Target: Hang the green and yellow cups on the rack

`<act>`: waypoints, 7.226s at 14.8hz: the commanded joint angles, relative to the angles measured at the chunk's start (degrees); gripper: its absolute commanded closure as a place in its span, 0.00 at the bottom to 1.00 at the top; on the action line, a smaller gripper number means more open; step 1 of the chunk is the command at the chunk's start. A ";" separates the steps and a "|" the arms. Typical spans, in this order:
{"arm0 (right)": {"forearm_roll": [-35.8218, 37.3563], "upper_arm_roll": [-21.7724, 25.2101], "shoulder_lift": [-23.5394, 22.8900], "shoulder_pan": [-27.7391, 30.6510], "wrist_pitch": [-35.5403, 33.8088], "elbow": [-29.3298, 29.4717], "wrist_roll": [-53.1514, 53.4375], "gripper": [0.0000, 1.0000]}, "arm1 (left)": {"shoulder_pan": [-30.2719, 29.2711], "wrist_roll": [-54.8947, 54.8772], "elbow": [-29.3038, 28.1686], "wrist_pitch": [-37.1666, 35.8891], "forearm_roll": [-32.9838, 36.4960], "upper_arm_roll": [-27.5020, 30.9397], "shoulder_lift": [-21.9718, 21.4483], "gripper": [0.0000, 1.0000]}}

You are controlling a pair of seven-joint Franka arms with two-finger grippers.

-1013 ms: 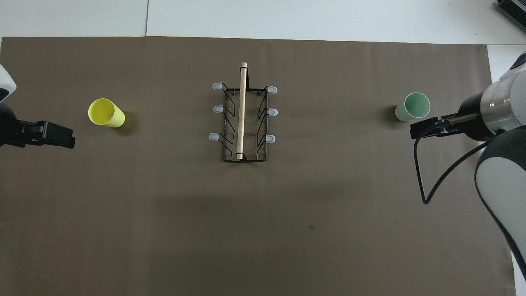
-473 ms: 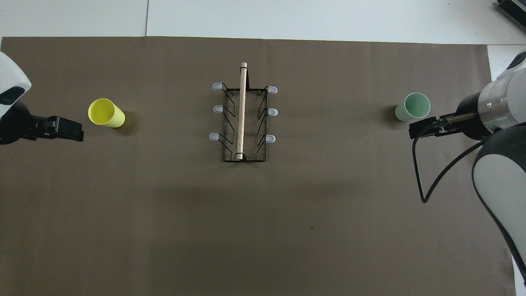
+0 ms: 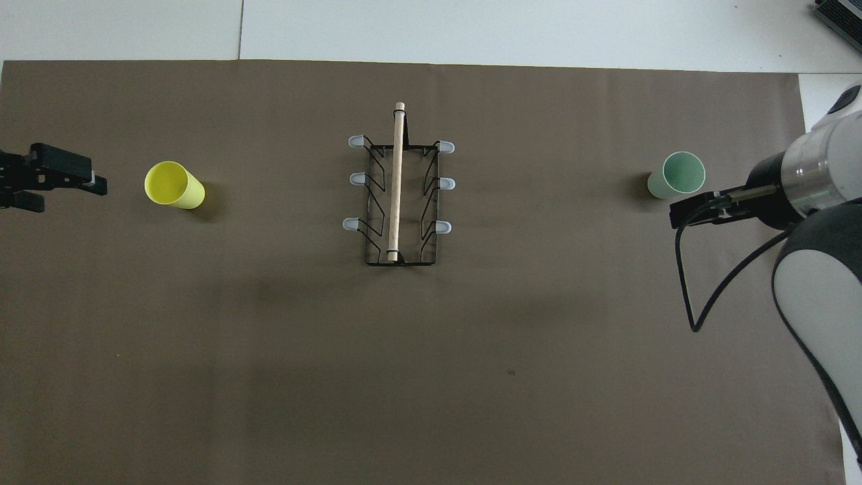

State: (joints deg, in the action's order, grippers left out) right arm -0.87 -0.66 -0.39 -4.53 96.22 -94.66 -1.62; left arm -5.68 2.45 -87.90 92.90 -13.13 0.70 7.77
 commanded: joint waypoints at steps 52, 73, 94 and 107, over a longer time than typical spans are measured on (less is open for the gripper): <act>82.75 -0.39 -21.32 -6.91 35.79 -24.34 -41.90 0.00 | -9.70 28.31 -34.45 32.34 -89.96 -0.43 15.35 0.00; 108.88 -0.48 -22.55 3.65 43.96 -23.90 -28.26 0.00 | -9.52 24.71 -30.93 36.74 -94.88 -4.48 18.51 0.00; 113.72 -0.48 -22.55 7.43 55.73 -21.71 -30.37 1.00 | -9.70 16.27 -30.67 37.63 -97.78 -5.80 18.78 1.00; 110.32 -0.31 -15.96 11.39 66.82 -22.41 -31.42 1.00 | -11.28 22.94 -24.43 36.57 -67.06 -5.98 15.27 1.00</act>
State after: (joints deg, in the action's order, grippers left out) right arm 111.62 -0.43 -18.33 6.60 162.28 -116.69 -31.80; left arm -16.12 22.62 -113.24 130.13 -86.80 -4.59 24.54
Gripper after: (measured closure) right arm 0.291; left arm 0.361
